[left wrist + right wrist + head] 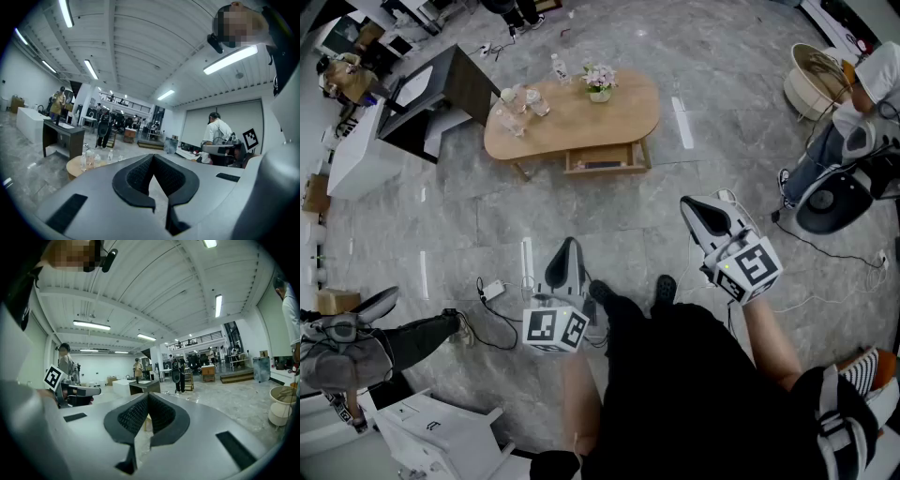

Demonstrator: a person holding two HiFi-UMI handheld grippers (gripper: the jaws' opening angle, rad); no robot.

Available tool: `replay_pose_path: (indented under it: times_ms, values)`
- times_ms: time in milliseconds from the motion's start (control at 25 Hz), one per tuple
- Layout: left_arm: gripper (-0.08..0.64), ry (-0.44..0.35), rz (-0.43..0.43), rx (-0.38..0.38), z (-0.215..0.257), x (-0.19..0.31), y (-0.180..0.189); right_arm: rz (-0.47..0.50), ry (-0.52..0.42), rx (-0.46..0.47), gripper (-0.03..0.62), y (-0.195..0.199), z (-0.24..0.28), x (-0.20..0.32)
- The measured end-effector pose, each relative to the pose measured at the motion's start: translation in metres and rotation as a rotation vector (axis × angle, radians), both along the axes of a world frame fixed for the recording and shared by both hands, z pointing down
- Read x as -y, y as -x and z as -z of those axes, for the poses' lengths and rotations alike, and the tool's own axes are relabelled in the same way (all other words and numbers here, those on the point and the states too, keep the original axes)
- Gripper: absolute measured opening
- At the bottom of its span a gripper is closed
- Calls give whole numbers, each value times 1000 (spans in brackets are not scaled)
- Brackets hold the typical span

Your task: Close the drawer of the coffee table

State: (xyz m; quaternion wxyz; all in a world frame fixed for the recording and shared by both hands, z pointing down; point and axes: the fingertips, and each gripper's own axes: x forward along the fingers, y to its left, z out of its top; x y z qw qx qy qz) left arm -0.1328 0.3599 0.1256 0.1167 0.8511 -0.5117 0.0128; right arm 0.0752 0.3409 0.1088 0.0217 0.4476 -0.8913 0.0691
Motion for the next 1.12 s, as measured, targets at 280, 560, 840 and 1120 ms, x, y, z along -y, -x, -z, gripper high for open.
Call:
replay_pose_path:
  times_ms: [280, 560, 840, 1120]
  values:
    - [12, 2, 3, 6, -2, -9, 1, 7, 2, -10, 12, -1, -3, -11]
    - [12, -2, -1, 16, -2, -10, -8, 14, -6, 1, 12, -8, -2, -15]
    - [12, 12, 12, 27, -7, -12, -13, 18, -27, 19, 12, -12, -2, -17]
    - [12, 56, 3, 30, -26, -8, -15, -4, 26, -3, 14, -15, -26, -8]
